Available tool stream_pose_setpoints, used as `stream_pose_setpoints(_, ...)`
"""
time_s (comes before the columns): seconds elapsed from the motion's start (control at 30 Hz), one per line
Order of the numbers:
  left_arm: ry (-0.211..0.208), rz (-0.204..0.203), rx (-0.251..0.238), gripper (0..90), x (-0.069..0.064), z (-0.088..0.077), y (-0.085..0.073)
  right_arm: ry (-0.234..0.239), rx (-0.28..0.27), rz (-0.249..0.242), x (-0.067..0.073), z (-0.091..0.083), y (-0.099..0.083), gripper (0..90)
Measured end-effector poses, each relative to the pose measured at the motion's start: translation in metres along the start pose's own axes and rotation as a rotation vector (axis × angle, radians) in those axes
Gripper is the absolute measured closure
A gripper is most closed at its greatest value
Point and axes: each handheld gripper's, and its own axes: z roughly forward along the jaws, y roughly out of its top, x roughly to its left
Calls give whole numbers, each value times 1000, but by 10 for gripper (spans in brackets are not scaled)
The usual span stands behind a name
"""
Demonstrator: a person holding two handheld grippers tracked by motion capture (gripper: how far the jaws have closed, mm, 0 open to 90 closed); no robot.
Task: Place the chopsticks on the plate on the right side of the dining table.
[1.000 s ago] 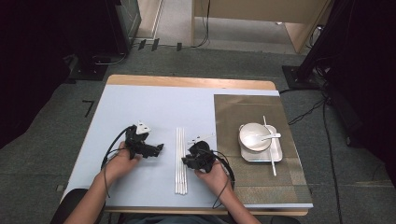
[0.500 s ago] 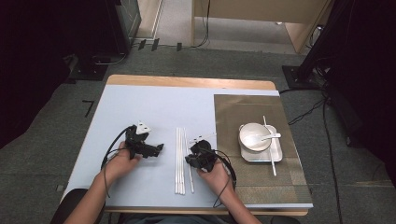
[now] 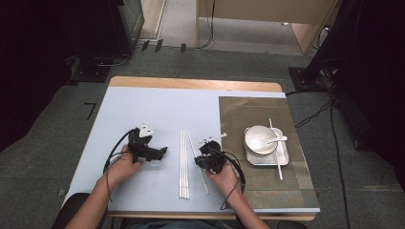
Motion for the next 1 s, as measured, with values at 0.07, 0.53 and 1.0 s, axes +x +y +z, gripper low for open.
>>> stream_pose_setpoints(0.07, 0, 0, 0, 0, 0, 0, 0, 0, 0, 6, -2, -1, 0, 834)
stream_pose_setpoints(0.53, 0, -1, 0, 0, 0, 0, 0, -29, -4, 26, -11, -4, -1, 842)
stream_pose_setpoints(1.0, -1, -1, 0, 0, 0, 0, 0, -63, -19, 34, -15, -7, -3, 856)
